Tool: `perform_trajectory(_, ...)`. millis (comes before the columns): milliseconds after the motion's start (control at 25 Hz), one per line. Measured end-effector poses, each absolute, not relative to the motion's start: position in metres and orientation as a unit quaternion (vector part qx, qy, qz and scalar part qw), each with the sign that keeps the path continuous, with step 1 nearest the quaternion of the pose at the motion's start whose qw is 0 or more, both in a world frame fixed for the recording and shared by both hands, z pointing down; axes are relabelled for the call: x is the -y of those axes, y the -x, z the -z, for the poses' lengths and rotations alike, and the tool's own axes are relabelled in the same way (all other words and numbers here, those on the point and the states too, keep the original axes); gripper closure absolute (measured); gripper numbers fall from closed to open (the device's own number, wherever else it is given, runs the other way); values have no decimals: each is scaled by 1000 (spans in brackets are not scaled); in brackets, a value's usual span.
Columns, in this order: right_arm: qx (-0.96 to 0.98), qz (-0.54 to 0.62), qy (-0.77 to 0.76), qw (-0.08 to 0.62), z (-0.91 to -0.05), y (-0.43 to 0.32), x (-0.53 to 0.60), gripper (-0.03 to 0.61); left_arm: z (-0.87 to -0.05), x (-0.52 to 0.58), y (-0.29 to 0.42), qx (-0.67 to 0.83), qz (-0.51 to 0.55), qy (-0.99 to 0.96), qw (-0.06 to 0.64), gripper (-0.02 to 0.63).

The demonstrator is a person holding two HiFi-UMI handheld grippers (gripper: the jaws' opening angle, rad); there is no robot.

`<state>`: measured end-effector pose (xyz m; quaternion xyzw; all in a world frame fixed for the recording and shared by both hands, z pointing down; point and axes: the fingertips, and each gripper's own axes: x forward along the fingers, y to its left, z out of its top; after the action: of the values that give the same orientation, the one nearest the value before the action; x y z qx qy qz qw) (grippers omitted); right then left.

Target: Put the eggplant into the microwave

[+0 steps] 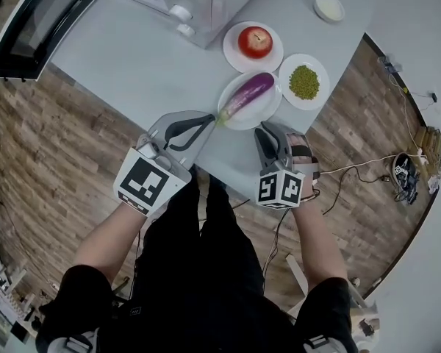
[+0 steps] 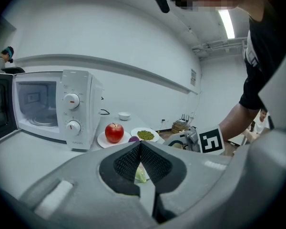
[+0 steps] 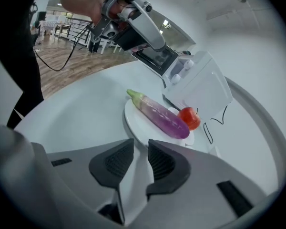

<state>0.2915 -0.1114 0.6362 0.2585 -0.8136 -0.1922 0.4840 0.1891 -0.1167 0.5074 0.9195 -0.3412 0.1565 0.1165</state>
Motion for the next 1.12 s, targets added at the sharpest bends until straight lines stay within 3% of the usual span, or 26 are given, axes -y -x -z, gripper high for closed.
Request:
perform_trajectory(400, 773, 332, -198, 503, -636, -279, 118, 482, -519, 97, -197, 380, -144, -905, 128, 607)
perform_trajectory(920, 733, 420, -183, 504, -636, -247, 123, 465, -520, 95, -184, 415, -142, -890, 126, 607)
perform_trajectory(1120, 730, 424, -191, 502, -640, -242, 123, 526, -523, 93, -179, 425, -140, -885, 130, 607)
